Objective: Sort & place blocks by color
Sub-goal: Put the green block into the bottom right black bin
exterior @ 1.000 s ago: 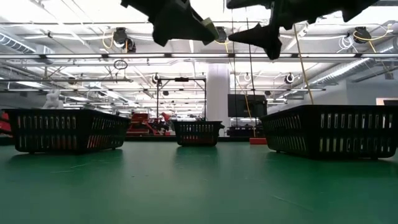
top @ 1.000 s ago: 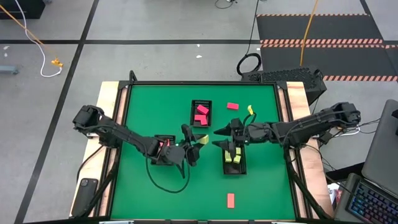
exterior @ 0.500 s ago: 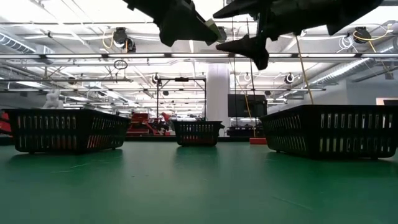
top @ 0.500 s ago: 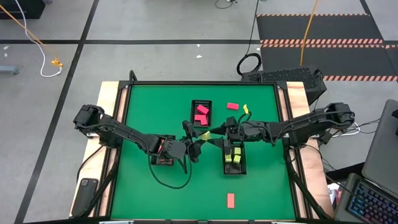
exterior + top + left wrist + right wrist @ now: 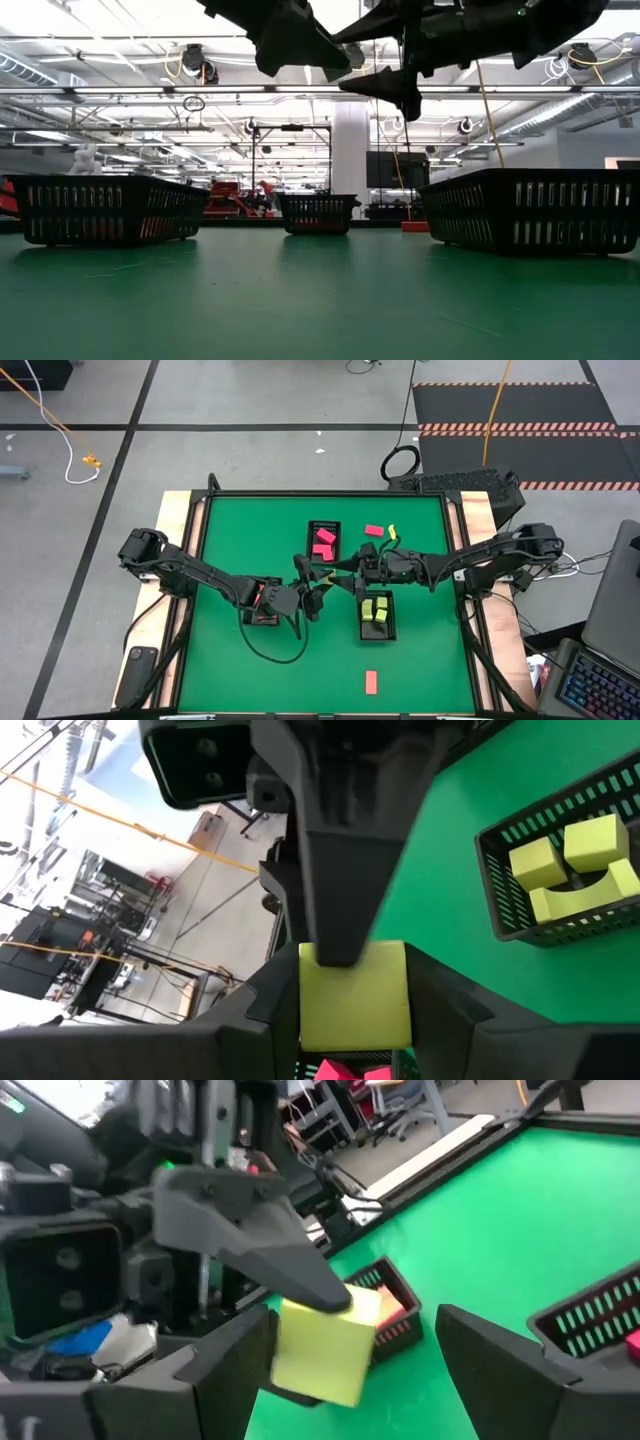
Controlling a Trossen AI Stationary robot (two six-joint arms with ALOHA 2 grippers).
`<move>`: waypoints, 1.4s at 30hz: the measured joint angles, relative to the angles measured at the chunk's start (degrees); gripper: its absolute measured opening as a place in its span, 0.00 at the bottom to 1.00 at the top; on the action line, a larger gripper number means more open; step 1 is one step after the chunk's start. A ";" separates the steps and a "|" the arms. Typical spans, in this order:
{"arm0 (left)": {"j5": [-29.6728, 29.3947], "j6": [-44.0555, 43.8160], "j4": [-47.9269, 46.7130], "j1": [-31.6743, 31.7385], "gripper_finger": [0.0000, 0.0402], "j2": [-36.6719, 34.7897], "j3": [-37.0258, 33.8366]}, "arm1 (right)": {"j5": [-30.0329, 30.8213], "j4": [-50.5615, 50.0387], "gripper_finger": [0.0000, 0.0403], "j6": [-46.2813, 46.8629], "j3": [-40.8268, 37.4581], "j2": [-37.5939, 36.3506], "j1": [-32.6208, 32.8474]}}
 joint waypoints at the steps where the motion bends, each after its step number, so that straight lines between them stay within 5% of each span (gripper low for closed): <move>1: 0.00 0.04 0.01 0.00 0.34 0.00 0.00 | 0.00 -0.20 0.70 0.02 -0.02 0.05 0.00; 9: 0.00 0.25 -0.03 0.00 0.40 0.02 0.00 | -0.03 2.66 0.70 0.40 0.02 2.27 0.00; 14: -0.01 0.18 -0.07 0.00 0.34 0.04 0.00 | -0.24 4.08 0.69 0.81 0.02 3.63 0.00; 18: -0.11 0.05 -0.01 0.00 0.34 0.07 0.00 | -0.35 4.81 0.60 -0.35 0.02 3.70 0.02; 24: -0.39 0.24 -0.28 0.05 0.38 0.08 0.00 | -0.42 5.26 0.32 -2.17 0.09 3.68 0.07; 33: -0.14 0.05 -0.46 -0.15 0.35 0.09 0.00 | -5.30 3.84 0.31 -4.94 0.11 3.63 -0.37; 42: 0.51 -0.92 -0.31 -0.60 0.62 0.09 -0.02 | -9.27 -1.27 0.31 -7.95 0.15 2.96 -0.42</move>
